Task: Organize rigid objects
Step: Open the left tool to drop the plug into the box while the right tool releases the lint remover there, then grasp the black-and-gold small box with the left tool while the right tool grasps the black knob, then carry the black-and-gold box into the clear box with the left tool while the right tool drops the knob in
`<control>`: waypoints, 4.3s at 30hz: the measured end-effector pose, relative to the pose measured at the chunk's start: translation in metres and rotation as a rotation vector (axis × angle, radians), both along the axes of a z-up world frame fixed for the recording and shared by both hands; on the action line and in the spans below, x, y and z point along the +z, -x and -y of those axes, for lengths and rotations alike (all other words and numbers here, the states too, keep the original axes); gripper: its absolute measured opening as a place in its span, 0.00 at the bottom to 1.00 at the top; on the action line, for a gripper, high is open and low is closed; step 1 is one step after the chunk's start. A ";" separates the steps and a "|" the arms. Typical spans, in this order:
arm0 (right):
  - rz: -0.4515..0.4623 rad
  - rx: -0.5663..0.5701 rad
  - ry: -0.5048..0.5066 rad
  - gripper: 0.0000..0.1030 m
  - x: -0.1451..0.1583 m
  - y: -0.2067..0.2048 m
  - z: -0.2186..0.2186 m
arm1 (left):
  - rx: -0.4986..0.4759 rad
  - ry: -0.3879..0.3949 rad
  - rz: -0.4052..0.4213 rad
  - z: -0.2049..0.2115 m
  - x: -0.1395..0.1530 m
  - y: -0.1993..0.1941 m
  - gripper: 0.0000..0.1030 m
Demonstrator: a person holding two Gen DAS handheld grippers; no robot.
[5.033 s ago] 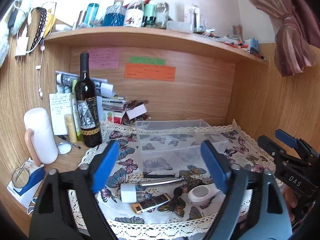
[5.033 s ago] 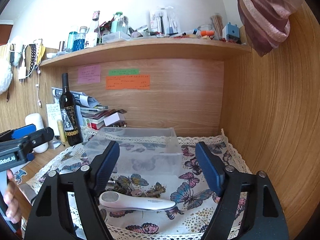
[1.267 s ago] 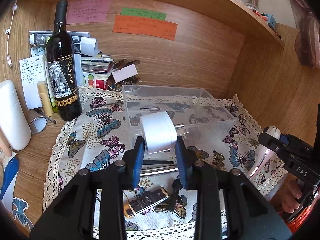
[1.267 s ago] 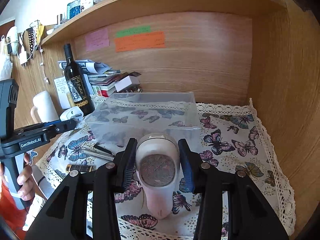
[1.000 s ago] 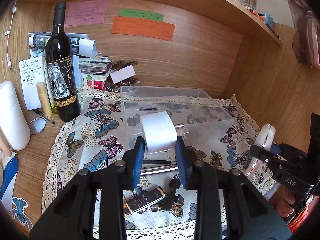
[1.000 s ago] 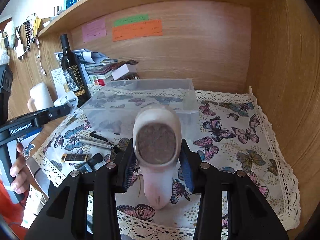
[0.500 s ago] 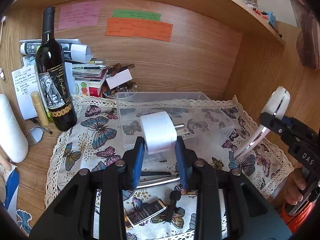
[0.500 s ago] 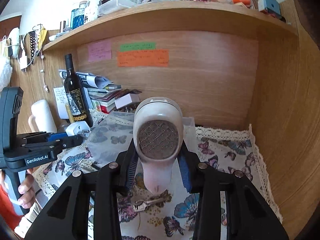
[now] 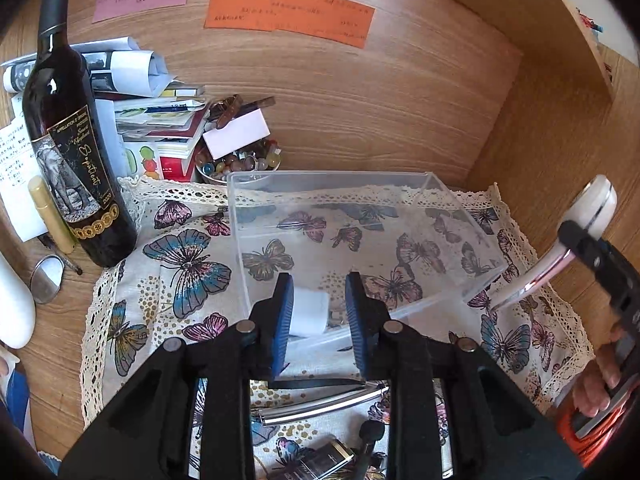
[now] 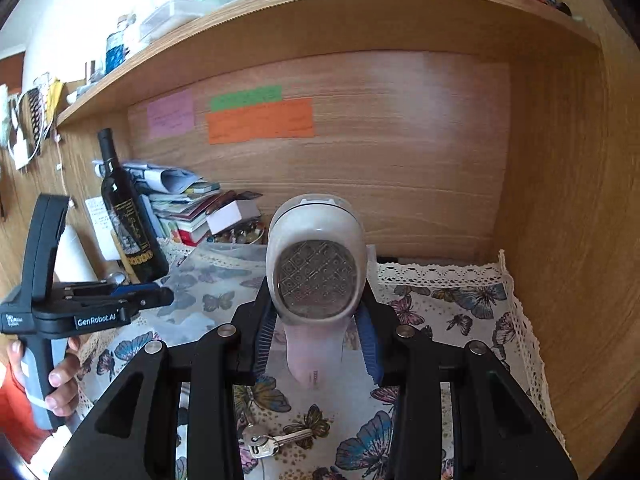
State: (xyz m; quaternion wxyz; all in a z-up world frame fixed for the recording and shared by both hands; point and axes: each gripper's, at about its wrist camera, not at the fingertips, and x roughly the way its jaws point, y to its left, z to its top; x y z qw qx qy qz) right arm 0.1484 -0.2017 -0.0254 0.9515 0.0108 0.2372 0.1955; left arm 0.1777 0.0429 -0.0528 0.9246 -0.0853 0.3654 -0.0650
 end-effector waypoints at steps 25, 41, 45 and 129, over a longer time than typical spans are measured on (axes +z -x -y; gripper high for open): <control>-0.296 0.120 0.188 0.33 -0.044 -0.117 -0.065 | -0.032 -0.082 0.022 -0.004 -0.001 -0.004 0.43; -0.156 0.067 0.216 0.68 -0.022 -0.072 -0.076 | 0.032 -0.140 0.184 -0.008 0.028 0.035 0.82; -0.090 0.049 0.191 0.85 -0.003 -0.044 -0.064 | 0.052 -0.149 0.232 -0.008 0.037 0.052 0.94; -0.429 0.254 0.096 0.22 -0.115 0.037 -0.132 | -0.141 -0.197 -0.081 -0.004 -0.085 0.097 0.23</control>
